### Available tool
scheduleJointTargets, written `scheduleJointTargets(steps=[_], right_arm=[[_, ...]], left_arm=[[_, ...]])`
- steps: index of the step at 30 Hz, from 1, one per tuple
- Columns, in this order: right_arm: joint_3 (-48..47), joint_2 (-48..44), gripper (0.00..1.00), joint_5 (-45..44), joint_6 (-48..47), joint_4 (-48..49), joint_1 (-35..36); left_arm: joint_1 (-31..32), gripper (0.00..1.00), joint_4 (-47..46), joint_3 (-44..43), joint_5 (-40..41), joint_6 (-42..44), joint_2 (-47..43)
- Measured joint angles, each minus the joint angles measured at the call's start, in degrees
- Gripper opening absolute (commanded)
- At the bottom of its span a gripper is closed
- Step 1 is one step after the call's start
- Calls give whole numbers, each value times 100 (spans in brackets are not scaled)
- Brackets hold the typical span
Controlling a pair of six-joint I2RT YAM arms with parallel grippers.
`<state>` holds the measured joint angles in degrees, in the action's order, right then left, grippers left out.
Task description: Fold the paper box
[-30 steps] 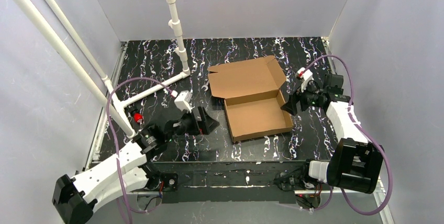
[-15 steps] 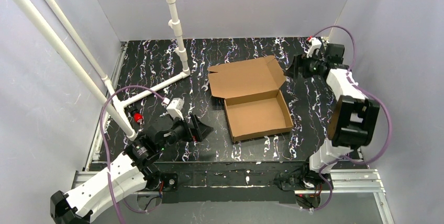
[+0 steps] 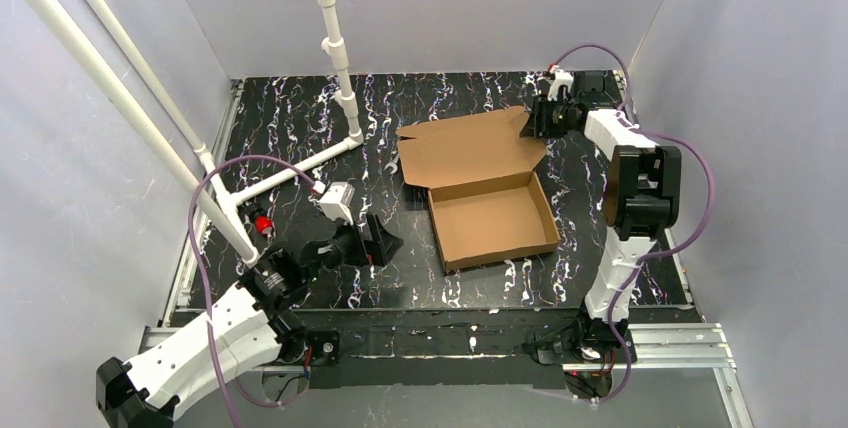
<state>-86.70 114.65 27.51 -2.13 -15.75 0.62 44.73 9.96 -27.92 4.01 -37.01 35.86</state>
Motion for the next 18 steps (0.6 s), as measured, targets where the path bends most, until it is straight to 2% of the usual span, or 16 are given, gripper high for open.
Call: scheduleJointTargets(steps=[1,2,3,7,12,13,14,15,16,17,18], right_arm=[[-39,70,16,-31,44,-13,-9],[-72,146,6,-42,94,-15,-24],[-103,219,1,-39,208,-17,-44],[-127,289,1,9,625,92,-114],[688,-409,2,-240,1368,1425,-686],[713,-472,11,-317,1440,1604,-820],[713,-479,26,-376,1491,1779,-885],[713,-479,34,-398,1513,1827,-892],[713,-479,54,-435,1550,1899,-879],[713,-479,70,-470,1541,1932,-868],[713,-492,94,-492,1460,1919,-848]], left_arm=[[0,98,0,-2,7,4,39],[0,98,4,-7,9,7,72],[0,98,22,-22,9,11,120],[0,98,81,-122,7,15,310],[-39,98,17,-402,-90,140,708],[-66,98,293,-1064,-133,437,1263],[-76,98,413,-1495,-149,616,1650],[-79,98,555,-1792,-151,710,1886],[-87,98,678,-2315,-162,859,2350],[-114,98,730,-2804,-168,1010,2839],[-133,98,922,-3099,-166,1147,3241]])
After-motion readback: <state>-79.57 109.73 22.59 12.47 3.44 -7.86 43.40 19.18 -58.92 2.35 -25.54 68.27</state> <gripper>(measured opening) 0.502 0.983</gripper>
